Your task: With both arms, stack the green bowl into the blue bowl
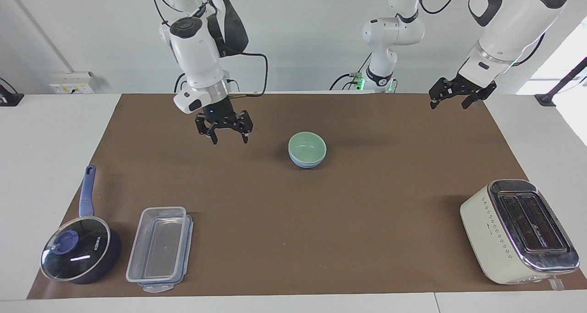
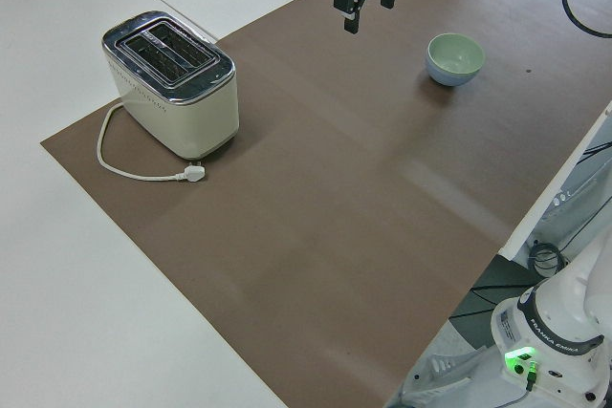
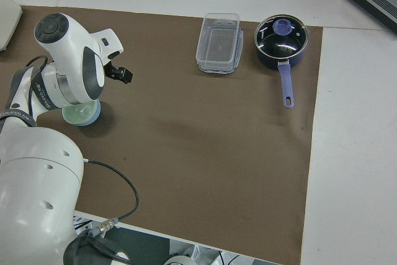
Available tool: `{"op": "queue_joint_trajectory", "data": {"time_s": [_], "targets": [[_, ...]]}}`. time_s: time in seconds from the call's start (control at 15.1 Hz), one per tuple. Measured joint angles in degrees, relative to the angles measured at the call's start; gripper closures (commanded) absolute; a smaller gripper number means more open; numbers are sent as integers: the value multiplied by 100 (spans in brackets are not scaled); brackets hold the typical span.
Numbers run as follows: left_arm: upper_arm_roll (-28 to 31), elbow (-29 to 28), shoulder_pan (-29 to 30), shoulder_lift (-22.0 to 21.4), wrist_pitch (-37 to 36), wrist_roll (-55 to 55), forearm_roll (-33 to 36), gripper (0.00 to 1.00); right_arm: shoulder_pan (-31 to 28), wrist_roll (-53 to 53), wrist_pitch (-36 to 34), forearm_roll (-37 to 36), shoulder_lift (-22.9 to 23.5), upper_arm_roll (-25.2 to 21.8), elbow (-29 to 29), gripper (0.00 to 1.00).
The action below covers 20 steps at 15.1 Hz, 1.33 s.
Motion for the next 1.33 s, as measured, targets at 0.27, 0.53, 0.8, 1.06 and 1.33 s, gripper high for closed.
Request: {"op": "queue_joint_trajectory", "data": {"time_s": [0.27, 0.53, 0.8, 1.06, 1.33], "targets": [[-2, 0, -1, 0, 0, 0, 59, 0, -679, -435, -886, -308, -195, -23, 342, 0], [-4, 0, -1, 0, 1, 0, 64, 0, -1020, -582, -1465, -646, -188, -25, 886, 0], [-4, 0, -1, 0, 1, 0, 67, 0, -1338, -920, -1948, -647, -62, -29, 1353, 0], [-4, 0, -1, 0, 1, 0, 68, 0, -1383, -958, -2515, -645, 107, -2, 1842, 0], [-4, 0, -1, 0, 1, 0, 69, 0, -1366, -958, -3028, -643, 256, 92, 2233, 0]]}}
